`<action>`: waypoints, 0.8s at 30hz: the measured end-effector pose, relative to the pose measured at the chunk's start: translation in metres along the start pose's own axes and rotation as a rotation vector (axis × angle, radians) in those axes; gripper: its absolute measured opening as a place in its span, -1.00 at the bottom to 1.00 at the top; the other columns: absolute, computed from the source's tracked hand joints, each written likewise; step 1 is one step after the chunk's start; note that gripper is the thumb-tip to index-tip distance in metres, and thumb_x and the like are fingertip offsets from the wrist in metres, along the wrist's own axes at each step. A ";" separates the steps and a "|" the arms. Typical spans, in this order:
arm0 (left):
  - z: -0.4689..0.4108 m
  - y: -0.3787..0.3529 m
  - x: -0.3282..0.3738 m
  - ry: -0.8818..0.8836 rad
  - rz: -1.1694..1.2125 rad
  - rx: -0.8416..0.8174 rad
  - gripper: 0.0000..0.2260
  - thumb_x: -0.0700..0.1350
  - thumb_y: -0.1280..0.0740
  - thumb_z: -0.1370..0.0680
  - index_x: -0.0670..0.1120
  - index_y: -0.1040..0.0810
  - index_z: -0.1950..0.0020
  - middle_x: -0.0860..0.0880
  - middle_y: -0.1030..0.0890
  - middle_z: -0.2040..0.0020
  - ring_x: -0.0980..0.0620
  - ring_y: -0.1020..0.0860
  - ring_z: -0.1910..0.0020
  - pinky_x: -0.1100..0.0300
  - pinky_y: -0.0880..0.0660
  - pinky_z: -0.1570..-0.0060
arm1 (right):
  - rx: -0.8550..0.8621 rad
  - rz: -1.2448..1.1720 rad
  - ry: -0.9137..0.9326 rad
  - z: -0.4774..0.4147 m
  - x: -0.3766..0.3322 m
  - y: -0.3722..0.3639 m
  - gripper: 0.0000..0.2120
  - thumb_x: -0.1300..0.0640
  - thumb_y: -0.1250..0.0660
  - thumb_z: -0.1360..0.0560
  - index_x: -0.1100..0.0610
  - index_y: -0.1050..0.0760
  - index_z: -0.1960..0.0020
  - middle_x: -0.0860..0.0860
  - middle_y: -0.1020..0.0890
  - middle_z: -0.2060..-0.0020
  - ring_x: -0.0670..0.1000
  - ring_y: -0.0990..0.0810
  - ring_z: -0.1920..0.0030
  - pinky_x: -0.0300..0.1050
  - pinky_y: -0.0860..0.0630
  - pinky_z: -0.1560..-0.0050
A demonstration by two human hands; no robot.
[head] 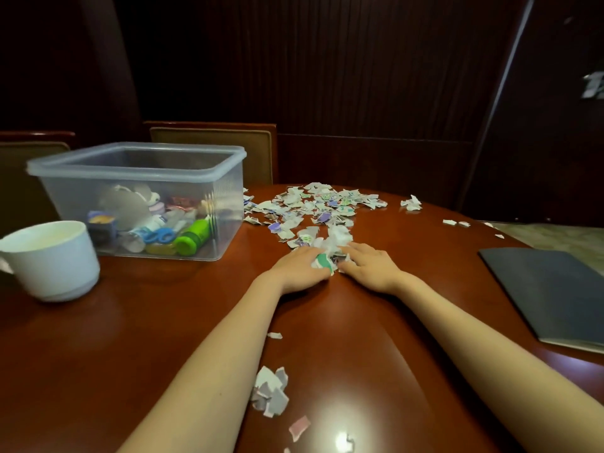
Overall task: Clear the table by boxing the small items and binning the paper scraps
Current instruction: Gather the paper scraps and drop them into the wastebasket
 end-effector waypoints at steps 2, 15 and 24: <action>0.015 0.000 -0.003 0.010 0.061 0.005 -0.45 0.04 -0.24 -0.53 -0.01 -0.22 -0.50 -0.05 -0.24 -0.49 -0.03 -0.25 -0.44 0.08 -0.23 -0.40 | 0.026 -0.024 0.011 0.015 -0.014 0.001 -0.54 -0.02 -0.05 -0.61 -0.02 -0.14 -0.50 0.02 -0.28 -0.46 0.03 -0.20 -0.46 0.00 -0.15 -0.41; 0.107 0.014 -0.013 -0.043 0.452 0.239 -0.68 -0.22 -0.33 -0.50 -0.10 -0.50 -0.26 -0.03 -0.59 0.13 0.13 -0.51 0.40 0.43 -0.41 0.50 | 0.282 -0.398 -0.018 0.092 -0.069 0.012 -0.47 0.32 -0.21 -0.52 0.07 -0.20 -0.45 0.10 -0.38 -0.37 0.11 -0.37 -0.34 -0.14 -0.31 -0.25; 0.149 0.027 -0.024 -0.030 0.735 0.370 -0.94 -0.19 -0.25 -0.58 -0.08 -0.49 0.06 -0.01 -0.50 0.27 0.25 -0.41 0.52 0.46 -0.30 0.53 | 0.472 -0.768 -0.100 0.122 -0.065 0.025 -0.65 0.40 -0.08 -0.52 0.09 -0.45 -0.17 0.00 -0.50 0.13 -0.10 -0.39 0.33 -0.42 -0.31 0.44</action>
Point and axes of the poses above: each hand's wrist, its own z-axis away from the middle knuckle, its own y-axis out of the back of the hand, x = y × z, the point moved 10 cm from there along -z, towards the middle knuckle
